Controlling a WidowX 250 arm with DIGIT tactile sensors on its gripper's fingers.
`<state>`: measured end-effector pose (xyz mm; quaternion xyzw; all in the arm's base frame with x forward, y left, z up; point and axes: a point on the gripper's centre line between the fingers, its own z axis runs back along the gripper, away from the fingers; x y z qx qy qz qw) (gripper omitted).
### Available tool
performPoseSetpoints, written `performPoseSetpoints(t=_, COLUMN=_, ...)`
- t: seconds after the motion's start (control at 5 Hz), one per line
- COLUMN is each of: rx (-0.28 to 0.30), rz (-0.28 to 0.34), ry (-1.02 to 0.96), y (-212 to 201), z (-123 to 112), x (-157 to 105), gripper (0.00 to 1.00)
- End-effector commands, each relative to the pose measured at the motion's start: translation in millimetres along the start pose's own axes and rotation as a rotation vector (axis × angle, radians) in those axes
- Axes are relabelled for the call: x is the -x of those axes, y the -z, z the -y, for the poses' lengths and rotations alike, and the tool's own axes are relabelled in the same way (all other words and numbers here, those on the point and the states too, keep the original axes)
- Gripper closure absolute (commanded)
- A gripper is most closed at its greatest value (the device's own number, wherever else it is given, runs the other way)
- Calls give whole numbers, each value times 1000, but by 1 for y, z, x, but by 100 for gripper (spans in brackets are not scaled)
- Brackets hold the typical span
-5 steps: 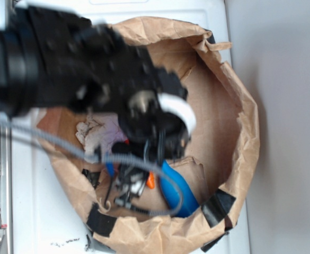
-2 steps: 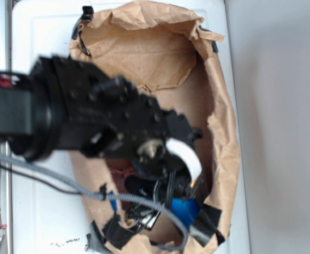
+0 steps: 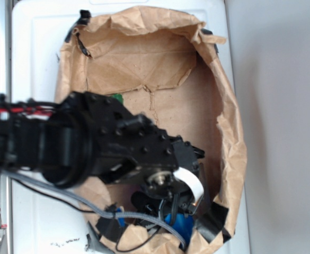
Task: Grab the blue bottle.
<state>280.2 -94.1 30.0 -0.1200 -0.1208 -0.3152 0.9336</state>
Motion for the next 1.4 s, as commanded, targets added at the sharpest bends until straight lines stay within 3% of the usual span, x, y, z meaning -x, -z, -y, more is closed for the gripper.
performPoseSetpoints(t=0.0, rx=-2, rz=44, ry=23, y=-19, z=25, x=-4, gripper=100)
performPoseSetpoints(t=0.2, rx=-67, rz=26, ry=-86, y=-47, z=16, x=3, gripper=100)
performPoseSetpoints(t=0.4, rx=-126, rz=17, ry=-187, y=-76, z=-27, x=6, gripper=100)
performPoseSetpoints(t=0.6, rx=-165, rz=-24, ry=-260, y=-102, z=-48, x=16, gripper=100)
performPoseSetpoints(t=0.8, rx=-243, rz=-128, ry=-357, y=-125, z=-53, x=20, gripper=100)
performPoseSetpoints(t=1.0, rx=-207, rz=-176, ry=-404, y=-145, z=-54, x=24, gripper=100)
performPoseSetpoints(t=1.2, rx=-208, rz=-156, ry=-360, y=-159, z=-48, x=32, gripper=100)
